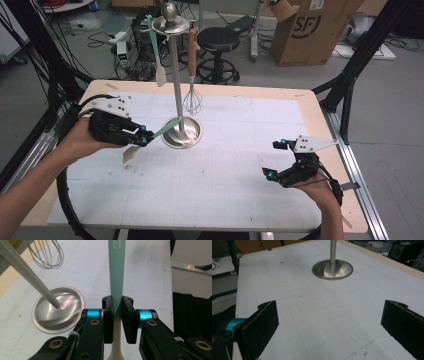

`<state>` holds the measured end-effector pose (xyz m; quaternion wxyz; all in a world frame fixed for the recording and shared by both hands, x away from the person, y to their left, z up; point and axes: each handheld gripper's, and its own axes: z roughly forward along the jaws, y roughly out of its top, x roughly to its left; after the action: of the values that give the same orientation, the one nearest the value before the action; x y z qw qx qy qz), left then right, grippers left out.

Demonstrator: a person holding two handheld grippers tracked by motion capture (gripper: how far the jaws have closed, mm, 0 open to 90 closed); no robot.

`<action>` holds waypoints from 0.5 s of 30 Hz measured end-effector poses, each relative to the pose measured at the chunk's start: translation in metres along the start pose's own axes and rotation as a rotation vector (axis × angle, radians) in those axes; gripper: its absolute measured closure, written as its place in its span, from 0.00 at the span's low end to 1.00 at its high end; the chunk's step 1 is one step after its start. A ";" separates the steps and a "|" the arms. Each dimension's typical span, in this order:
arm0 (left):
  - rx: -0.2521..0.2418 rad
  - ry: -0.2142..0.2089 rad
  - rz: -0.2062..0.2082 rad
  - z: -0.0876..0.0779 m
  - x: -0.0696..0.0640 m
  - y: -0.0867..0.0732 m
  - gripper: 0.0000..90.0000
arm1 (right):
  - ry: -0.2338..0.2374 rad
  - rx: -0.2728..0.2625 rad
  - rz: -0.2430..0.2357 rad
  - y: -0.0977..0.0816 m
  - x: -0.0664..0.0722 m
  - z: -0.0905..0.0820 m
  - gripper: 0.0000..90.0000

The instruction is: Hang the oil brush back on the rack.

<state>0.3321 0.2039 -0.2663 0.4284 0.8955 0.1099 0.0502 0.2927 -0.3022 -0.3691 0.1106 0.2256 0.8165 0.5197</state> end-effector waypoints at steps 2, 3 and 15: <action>-0.023 0.013 -0.005 -0.007 0.003 0.002 0.90 | -0.002 -0.002 0.001 0.000 0.000 0.000 0.00; -0.025 0.021 -0.003 -0.009 0.004 0.002 0.90 | -0.004 -0.001 -0.001 0.000 -0.001 -0.001 0.00; -0.106 0.099 -0.015 -0.051 0.020 0.014 0.90 | -0.005 -0.010 0.007 -0.003 -0.003 -0.003 0.00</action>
<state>0.3442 0.2388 -0.2238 0.4697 0.8671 0.1349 0.0969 0.2929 -0.3072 -0.3700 0.1117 0.2291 0.8129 0.5237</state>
